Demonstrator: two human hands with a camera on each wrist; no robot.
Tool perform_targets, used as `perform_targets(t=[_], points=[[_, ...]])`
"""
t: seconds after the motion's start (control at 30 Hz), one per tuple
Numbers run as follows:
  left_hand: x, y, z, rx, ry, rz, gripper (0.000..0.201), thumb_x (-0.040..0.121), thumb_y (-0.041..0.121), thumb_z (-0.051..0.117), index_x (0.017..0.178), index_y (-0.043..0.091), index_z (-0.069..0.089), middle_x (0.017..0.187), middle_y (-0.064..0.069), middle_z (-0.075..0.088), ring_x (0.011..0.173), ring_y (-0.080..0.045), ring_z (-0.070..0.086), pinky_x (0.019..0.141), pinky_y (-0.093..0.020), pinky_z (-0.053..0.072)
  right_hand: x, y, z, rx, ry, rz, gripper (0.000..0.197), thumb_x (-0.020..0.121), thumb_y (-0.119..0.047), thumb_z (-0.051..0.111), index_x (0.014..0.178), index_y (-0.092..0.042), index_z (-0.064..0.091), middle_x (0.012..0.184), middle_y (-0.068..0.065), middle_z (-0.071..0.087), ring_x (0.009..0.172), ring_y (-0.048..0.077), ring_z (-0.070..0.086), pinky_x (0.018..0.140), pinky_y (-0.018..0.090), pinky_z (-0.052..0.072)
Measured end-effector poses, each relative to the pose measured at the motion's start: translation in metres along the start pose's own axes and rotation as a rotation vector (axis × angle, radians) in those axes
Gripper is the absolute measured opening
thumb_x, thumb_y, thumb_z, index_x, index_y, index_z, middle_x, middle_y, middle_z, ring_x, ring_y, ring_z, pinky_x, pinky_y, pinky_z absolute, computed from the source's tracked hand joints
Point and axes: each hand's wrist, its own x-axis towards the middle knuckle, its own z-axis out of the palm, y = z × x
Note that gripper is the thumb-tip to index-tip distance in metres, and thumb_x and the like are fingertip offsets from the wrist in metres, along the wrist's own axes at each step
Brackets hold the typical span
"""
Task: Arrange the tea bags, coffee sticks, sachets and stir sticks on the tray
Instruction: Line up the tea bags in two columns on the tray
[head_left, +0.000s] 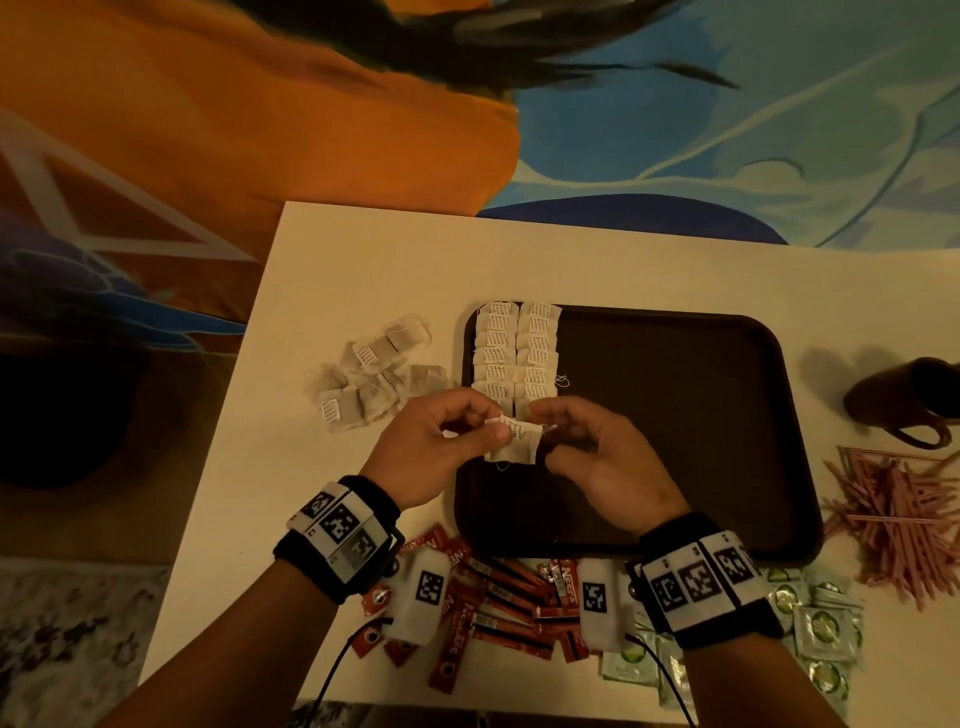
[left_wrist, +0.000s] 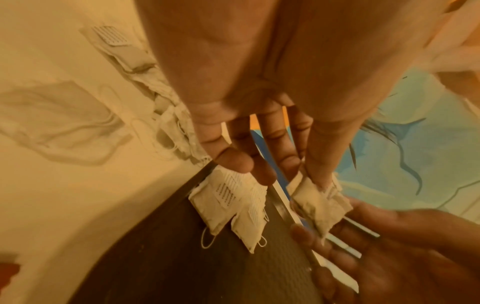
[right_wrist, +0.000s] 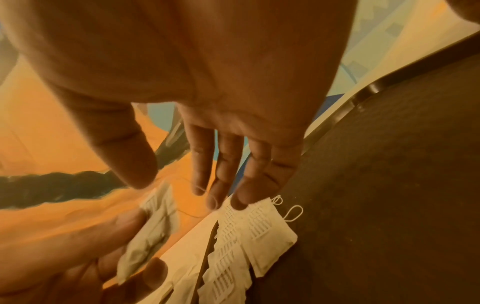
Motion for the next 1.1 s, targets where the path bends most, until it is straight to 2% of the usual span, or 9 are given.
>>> perform_targets(t=[0.1,0.2,0.3,0.47,0.6,0.77,0.87,1.0,1.1], points=[[0.004,0.003,0.006,0.017,-0.014,-0.002,0.005,0.091,0.024,0.076,0.095,0.02,0.075,0.086,-0.005,0.072,0.085,-0.027,0.068,0.082,-0.038,0.054,0.002,0.0,-0.001,-0.032,0.136,-0.117,0.027,0.088,-0.025,0.079,0.112,-0.034,0.073,0.113,-0.017,0.07,0.105,0.001,0.065,0.087,0.022,0.053],[0.008,0.002,0.012,0.01,-0.022,-0.003,0.006,0.09,0.027,0.077,0.095,0.023,0.076,0.087,-0.003,0.072,0.08,-0.018,0.066,0.081,-0.037,0.052,0.005,0.005,0.001,-0.01,0.164,-0.156,0.015,0.088,-0.022,0.08,0.102,-0.028,0.078,0.1,-0.012,0.075,0.095,0.006,0.07,0.085,0.024,0.056],[0.009,-0.001,0.015,0.068,-0.041,-0.005,0.008,0.09,0.031,0.077,0.095,0.026,0.076,0.087,0.002,0.072,0.081,-0.009,0.065,0.082,-0.031,0.051,0.006,0.014,-0.001,-0.012,0.164,-0.096,0.008,0.09,-0.022,0.079,0.095,-0.028,0.079,0.089,-0.012,0.076,0.085,0.006,0.071,0.081,0.024,0.058],[0.007,-0.011,0.01,0.168,-0.048,-0.048,0.009,0.09,0.026,0.077,0.098,0.03,0.076,0.093,0.01,0.076,0.09,-0.006,0.069,0.091,-0.033,0.054,0.008,0.032,-0.007,-0.147,0.102,0.062,0.004,0.091,-0.028,0.076,0.091,-0.032,0.076,0.084,-0.013,0.073,0.075,0.0,0.067,0.066,0.015,0.05],[0.004,-0.019,0.001,0.201,0.0,-0.092,0.008,0.09,0.025,0.077,0.097,0.029,0.076,0.096,0.012,0.076,0.093,-0.005,0.069,0.091,-0.029,0.055,0.019,0.047,-0.003,-0.248,0.084,0.137,0.006,0.092,-0.031,0.075,0.089,-0.036,0.074,0.088,-0.017,0.072,0.082,-0.002,0.066,0.072,0.018,0.05],[-0.001,-0.029,-0.01,0.268,0.046,-0.122,0.012,0.09,0.022,0.076,0.097,0.031,0.075,0.093,0.015,0.076,0.089,-0.002,0.068,0.082,-0.014,0.05,0.034,0.048,0.006,-0.225,0.218,0.147,0.006,0.091,-0.029,0.077,0.093,-0.035,0.076,0.092,-0.019,0.07,0.087,-0.003,0.064,0.074,0.015,0.049],[-0.006,-0.031,-0.018,0.33,0.085,-0.128,0.012,0.09,0.024,0.076,0.097,0.033,0.074,0.092,0.018,0.075,0.09,-0.001,0.068,0.08,-0.016,0.05,0.041,0.044,0.011,-0.215,0.268,0.15,0.007,0.09,-0.029,0.078,0.093,-0.034,0.075,0.091,-0.017,0.069,0.087,0.0,0.064,0.074,0.018,0.051],[-0.012,-0.039,-0.037,0.394,0.25,-0.135,0.017,0.088,0.017,0.077,0.097,0.031,0.071,0.091,0.013,0.072,0.085,-0.003,0.066,0.077,-0.021,0.052,0.047,0.039,0.016,-0.262,0.299,0.188,0.006,0.091,-0.029,0.076,0.095,-0.029,0.071,0.091,-0.011,0.067,0.082,0.003,0.063,0.068,0.021,0.053],[-0.013,-0.049,-0.056,0.491,0.371,-0.127,0.023,0.085,0.013,0.077,0.1,0.029,0.068,0.097,0.007,0.066,0.085,-0.009,0.062,0.077,-0.026,0.052,0.047,0.04,0.019,-0.36,0.346,0.134,0.017,0.089,-0.031,0.078,0.101,-0.025,0.067,0.098,-0.008,0.062,0.086,0.007,0.06,0.075,0.028,0.057]])
